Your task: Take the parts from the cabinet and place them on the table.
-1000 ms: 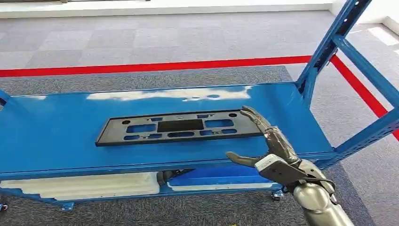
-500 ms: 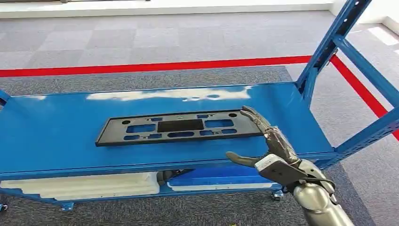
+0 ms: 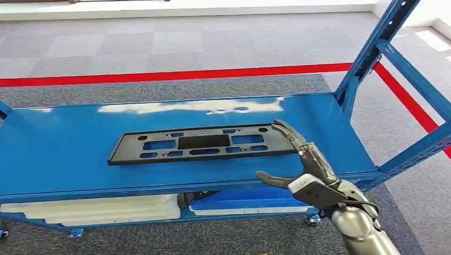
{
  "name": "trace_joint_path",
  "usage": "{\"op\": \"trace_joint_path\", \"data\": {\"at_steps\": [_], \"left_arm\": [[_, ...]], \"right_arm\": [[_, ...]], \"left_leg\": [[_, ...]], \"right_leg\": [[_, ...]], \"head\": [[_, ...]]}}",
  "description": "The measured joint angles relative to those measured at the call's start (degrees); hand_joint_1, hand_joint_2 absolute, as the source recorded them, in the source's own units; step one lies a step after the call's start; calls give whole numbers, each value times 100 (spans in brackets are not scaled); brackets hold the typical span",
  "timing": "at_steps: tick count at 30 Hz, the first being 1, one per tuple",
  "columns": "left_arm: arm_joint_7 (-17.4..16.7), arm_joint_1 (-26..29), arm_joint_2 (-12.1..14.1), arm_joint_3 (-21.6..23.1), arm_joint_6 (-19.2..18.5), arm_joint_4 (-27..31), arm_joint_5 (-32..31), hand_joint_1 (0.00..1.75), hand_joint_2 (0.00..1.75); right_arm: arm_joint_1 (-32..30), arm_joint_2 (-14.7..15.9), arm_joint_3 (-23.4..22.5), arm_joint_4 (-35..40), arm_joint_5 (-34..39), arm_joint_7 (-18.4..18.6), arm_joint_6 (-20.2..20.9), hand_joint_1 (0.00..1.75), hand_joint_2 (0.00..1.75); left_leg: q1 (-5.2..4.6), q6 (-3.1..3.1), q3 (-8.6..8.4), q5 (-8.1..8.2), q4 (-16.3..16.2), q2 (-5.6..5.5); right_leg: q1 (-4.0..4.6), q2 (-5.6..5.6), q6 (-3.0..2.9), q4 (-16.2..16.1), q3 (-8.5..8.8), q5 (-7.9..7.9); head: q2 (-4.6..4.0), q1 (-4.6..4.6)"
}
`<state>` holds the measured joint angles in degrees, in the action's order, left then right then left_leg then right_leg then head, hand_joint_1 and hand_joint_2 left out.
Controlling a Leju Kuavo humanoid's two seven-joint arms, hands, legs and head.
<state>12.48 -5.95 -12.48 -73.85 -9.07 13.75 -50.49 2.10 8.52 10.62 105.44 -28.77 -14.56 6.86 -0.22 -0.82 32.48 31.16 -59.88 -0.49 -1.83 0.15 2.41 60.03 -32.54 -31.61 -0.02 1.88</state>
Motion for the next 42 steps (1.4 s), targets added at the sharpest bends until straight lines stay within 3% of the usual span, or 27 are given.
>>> {"op": "trace_joint_path", "data": {"at_steps": [42], "left_arm": [[0, 0, 0, 0, 0, 0, 0, 0, 0]], "right_arm": [[0, 0, 0, 0, 0, 0, 0, 0, 175]], "left_leg": [[0, 0, 0, 0, 0, 0]], "right_leg": [[0, 0, 0, 0, 0, 0]], "head": [[2, 0]]}}
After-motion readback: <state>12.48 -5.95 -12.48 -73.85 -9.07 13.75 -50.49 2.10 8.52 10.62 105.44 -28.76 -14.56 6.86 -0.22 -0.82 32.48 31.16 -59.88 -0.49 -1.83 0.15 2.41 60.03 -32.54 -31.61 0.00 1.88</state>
